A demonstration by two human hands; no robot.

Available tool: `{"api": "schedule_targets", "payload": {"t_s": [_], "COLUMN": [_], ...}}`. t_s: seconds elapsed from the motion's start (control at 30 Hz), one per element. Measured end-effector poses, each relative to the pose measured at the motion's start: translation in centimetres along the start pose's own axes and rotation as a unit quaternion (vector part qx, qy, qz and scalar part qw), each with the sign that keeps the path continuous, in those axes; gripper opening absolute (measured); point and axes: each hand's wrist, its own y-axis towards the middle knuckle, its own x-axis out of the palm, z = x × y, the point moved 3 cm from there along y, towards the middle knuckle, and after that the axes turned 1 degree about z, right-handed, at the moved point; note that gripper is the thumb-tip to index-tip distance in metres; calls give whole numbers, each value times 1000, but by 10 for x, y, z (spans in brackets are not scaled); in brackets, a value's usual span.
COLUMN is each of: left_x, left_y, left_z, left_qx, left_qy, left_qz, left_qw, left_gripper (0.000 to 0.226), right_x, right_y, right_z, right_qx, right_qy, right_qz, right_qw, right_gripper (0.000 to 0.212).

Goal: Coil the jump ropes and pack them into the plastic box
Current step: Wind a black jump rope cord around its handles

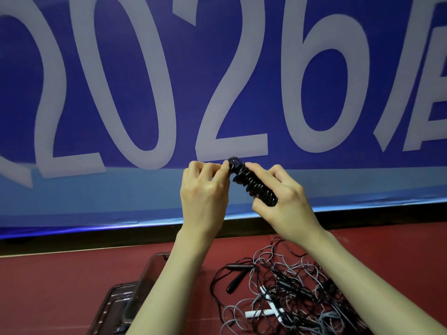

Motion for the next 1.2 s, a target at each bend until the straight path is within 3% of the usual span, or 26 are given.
{"api": "schedule_targets", "payload": {"t_s": [0.2, 0.47, 0.57, 0.67, 0.83, 1.0, 1.13, 1.2], "left_x": [1, 2, -2, -7, -8, -10, -10, -8], "left_y": [-5, -10, -6, -1, -1, 2, 4, 2], "left_z": [-3, -2, -2, -1, 0, 3, 5, 4], "left_qx": [20, 33, 4, -92, -320, -431, -517, -547], "left_qy": [36, 51, -6, -126, -320, -431, -509, -511], "left_qz": [3, -16, -31, -58, -123, -156, -131, -130], "left_qw": [999, 998, 1000, 986, 883, 777, 676, 650], "left_gripper": [25, 25, 23, 20, 17, 21, 24, 20], "right_x": [-1, -12, -16, -18, -17, -18, -17, -14], "right_y": [2, 1, 0, 1, 0, 1, 1, 0], "right_z": [-4, -27, -31, -30, -28, -27, -26, -25], "right_qx": [0, -109, -125, -119, -122, -127, -129, -131], "right_qy": [-38, -236, -249, -247, -258, -275, -284, -282], "right_qz": [-21, -28, -21, -12, -13, 0, 2, -4], "right_qw": [999, 965, 960, 962, 958, 953, 950, 950], "right_gripper": [63, 59, 59, 61, 67, 71, 71, 72]}}
